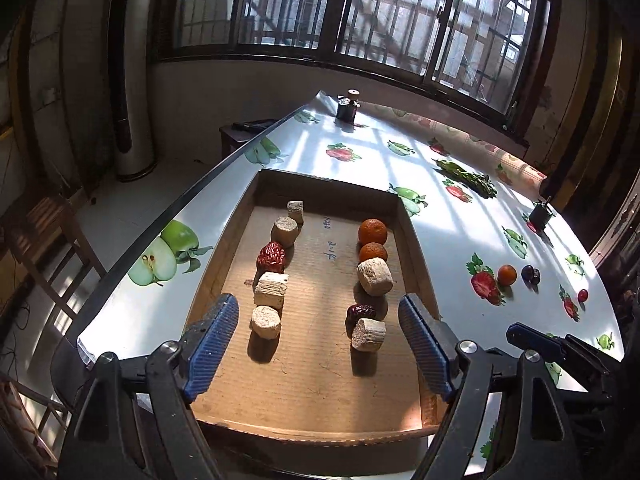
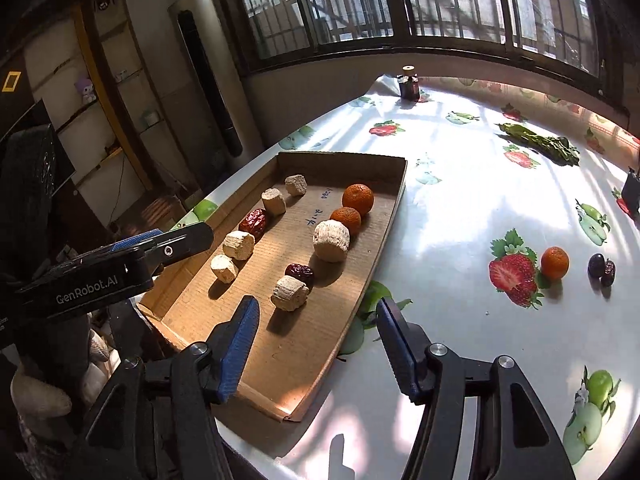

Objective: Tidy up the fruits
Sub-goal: 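Withdraw both tools from the tray toward the orange and red tomato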

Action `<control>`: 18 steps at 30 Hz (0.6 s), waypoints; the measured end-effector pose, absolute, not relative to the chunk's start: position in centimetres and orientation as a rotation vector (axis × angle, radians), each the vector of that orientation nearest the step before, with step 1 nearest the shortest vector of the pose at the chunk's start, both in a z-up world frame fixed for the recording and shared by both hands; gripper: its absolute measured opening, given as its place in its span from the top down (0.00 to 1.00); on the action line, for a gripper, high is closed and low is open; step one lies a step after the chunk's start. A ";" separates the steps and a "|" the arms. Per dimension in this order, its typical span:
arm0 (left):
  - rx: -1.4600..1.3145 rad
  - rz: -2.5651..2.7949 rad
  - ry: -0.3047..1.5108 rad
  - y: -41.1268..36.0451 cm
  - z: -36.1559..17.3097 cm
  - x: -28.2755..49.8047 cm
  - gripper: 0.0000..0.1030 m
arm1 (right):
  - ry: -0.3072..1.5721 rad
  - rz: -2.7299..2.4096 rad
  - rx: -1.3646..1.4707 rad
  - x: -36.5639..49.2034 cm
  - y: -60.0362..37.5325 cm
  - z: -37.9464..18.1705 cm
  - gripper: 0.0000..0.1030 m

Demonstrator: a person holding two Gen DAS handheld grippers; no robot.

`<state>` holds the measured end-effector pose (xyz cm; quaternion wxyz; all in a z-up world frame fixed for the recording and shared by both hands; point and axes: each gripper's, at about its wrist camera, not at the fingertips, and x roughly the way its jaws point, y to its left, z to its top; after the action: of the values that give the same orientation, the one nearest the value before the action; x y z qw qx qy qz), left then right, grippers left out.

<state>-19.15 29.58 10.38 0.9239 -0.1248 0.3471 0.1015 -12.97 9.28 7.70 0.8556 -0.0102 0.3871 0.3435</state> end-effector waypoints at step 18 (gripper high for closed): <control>0.116 0.209 0.501 17.6 15.7 -25.2 0.21 | 0.705 0.564 0.183 -19.6 -1.4 10.9 0.28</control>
<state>-25.17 17.55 15.75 0.9617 0.0570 0.2474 0.1034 -19.59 -1.44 10.93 0.8959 0.0883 0.3400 0.2719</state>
